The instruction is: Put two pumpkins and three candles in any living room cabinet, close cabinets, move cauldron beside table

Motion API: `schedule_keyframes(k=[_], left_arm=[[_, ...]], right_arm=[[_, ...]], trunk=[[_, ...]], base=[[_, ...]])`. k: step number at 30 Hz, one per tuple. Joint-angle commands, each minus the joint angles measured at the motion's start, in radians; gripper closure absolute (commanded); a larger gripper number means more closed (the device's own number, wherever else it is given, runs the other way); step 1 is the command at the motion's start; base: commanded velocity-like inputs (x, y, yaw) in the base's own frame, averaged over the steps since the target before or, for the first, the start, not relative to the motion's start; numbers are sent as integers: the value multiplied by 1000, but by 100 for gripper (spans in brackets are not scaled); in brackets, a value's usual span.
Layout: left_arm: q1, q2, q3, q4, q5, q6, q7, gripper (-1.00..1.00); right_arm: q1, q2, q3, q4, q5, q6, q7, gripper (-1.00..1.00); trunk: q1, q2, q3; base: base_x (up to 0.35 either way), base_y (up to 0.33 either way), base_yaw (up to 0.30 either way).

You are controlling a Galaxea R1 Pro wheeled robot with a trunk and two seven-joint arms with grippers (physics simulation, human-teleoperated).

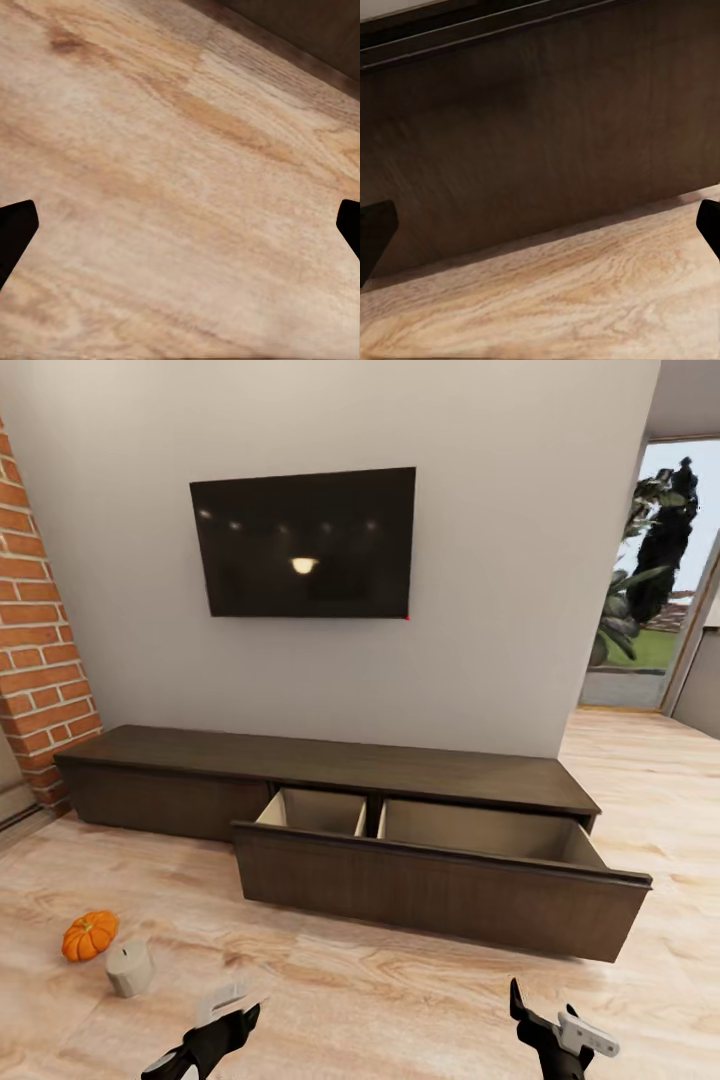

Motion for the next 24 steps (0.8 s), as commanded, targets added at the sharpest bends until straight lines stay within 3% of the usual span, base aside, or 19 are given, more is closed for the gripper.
schedule_keyframes(k=[1, 12, 18, 19, 23, 24], left_arm=[[-1, 0, -8, 3, 7, -1, 0, -100], [-1, -17, -11, 25, -53, -5, 4, -100], [-1, -22, -10, 27, -61, -16, 7, -100], [-1, -26, -10, 29, -60, -33, 8, -100], [-1, -40, -9, 90, -61, -254, 15, -100], [-1, -41, -9, 98, -61, -283, 18, -100]], right_arm=[[0, 0, -6, 1, -5, 2, 10, -100], [-1, 0, -7, 0, -8, 87, 9, -100], [-1, 1, -7, 1, -6, 93, 9, -100], [-1, 3, -7, 1, -6, 93, 9, -100], [-1, 7, -8, 0, -4, 93, 9, -100], [-1, 7, -8, 0, -4, 92, 9, -100]], trunk=[[0, 0, -1], [-5, 2, 38], [-28, 44, 56], [-32, 51, 60], [-47, 79, 72], [-51, 86, 75]], base=[[0, 0, 279], [0, 0, 286], [0, 0, 289], [0, 0, 289], [0, 0, 289], [0, 0, 289]])
